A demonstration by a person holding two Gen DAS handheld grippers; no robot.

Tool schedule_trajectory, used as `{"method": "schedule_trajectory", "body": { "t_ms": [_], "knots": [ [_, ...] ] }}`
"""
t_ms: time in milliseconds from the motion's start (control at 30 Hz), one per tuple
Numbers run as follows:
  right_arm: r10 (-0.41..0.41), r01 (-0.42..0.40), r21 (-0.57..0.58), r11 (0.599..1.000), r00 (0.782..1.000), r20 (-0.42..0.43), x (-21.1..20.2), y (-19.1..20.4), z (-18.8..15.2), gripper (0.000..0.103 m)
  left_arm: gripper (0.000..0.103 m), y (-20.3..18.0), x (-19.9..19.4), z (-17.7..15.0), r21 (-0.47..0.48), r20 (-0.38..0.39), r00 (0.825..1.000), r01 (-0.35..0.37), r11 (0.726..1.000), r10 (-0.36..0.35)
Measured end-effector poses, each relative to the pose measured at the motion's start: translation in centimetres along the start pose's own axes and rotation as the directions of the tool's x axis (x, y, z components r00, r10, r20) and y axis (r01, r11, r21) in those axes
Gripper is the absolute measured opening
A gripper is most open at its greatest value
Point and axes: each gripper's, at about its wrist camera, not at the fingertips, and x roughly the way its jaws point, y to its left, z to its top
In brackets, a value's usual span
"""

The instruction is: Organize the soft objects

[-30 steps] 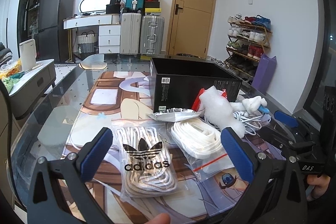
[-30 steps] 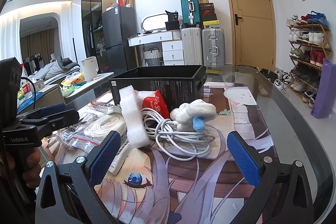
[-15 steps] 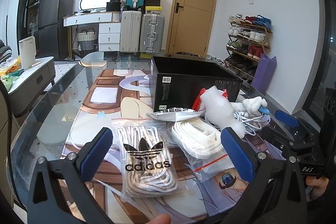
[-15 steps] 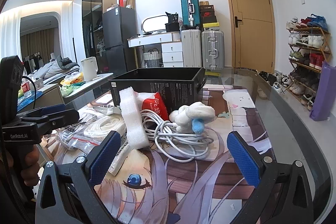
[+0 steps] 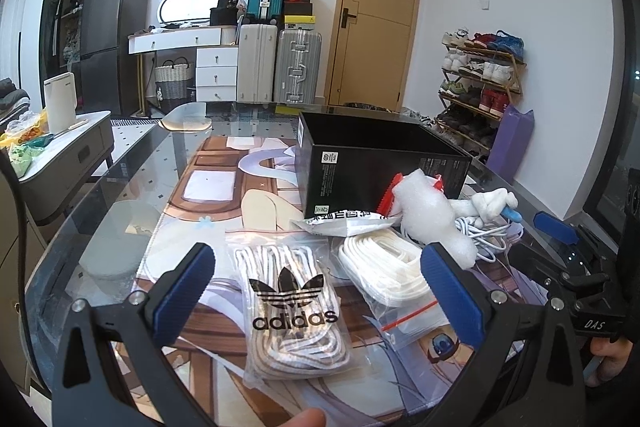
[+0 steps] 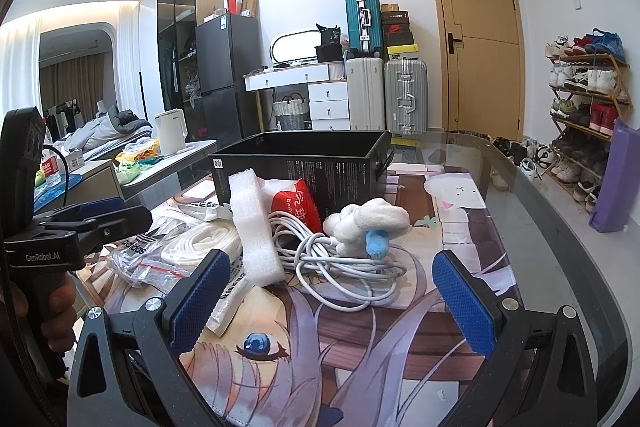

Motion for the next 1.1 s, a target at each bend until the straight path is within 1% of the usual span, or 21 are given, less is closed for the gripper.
{"method": "schedule_trajectory", "body": {
  "t_ms": [433,600,733,833,900,1100],
  "knots": [
    [-0.004,0.004,-0.019,1.0,1.0,0.008,-0.1,0.2,0.2,0.103,0.103,0.1,-0.2,0.1,0.033,0.008,0.999,-0.037,0.999,0.036],
    [0.002,-0.001,-0.024,1.0,1.0,0.014,-0.2,0.2,0.3,0.103,0.103,0.3,-0.2,0.1,0.045,0.01,0.998,-0.068,0.997,0.068],
    [0.006,-0.006,-0.033,0.999,1.0,0.011,-0.2,0.3,0.2,0.103,0.103,0.5,0.3,0.0,0.053,-0.008,0.995,-0.095,0.994,0.096],
    [0.005,-0.005,-0.037,0.999,1.0,0.006,-0.1,0.4,0.1,0.103,0.103,1.3,0.7,0.0,0.02,-0.027,0.995,-0.099,0.995,0.099],
    [0.005,-0.004,-0.035,0.999,1.0,0.006,-0.1,0.4,0.1,0.103,0.103,1.9,1.0,0.0,0.004,-0.038,0.993,-0.113,0.994,0.113],
    [0.001,-0.001,-0.022,1.0,1.0,0.014,-0.3,0.1,0.2,0.103,0.103,2.1,1.7,-0.3,0.004,-0.08,0.991,-0.103,0.995,0.103]
  ]
}}
